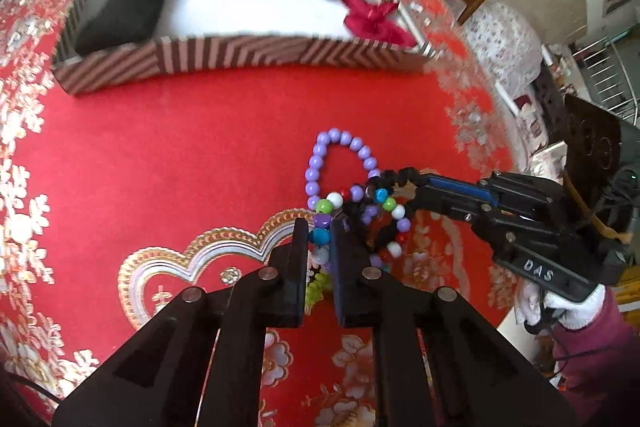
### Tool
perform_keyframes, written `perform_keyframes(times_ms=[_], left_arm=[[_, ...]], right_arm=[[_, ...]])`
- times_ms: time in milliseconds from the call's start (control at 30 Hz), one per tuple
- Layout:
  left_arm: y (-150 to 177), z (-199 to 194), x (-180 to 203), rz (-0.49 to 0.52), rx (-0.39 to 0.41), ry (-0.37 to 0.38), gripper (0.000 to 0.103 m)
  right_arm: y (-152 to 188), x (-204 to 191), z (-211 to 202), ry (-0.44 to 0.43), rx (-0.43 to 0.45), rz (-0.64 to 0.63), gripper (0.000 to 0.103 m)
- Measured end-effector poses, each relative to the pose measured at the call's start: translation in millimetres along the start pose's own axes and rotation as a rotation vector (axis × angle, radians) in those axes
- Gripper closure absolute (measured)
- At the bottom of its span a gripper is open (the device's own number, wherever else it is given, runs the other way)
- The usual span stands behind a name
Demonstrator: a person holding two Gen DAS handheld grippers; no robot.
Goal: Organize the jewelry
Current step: 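Grasp the multicolor bead bracelet with the left tool while the right grasps the black scrunchie, then carry the bead bracelet into the box with the left tool while the right carries the scrunchie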
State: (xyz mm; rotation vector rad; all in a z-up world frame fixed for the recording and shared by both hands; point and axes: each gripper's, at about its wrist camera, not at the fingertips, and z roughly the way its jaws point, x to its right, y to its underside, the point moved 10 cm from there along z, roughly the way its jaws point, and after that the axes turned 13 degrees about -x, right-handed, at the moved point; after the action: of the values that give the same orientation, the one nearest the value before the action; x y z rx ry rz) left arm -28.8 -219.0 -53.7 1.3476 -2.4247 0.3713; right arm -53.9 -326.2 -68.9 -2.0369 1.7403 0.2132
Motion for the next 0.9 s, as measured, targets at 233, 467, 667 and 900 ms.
perform_keyframes(times_ms=[233,467,667,900], left_arm=[[-6,-43,-3,0.013,0.075,-0.019,0.094],[-20,-83,-5,0.025,0.146,-0.052,0.094],[-37,-103,-14,0.018,0.184,-0.114,0.094],[-59,-110,-23,0.027,0.203,-0.19,0.094]], right_arm=[[-13,-1,-39,0.001,0.062,-0.001,0.096],[-30,-4,-76,0.022,0.13,-0.011,0.096],[-49,-1,-97,0.032,0.189,-0.004,0.096],[-70,2,-102,0.053,0.21,-0.006,0.096]])
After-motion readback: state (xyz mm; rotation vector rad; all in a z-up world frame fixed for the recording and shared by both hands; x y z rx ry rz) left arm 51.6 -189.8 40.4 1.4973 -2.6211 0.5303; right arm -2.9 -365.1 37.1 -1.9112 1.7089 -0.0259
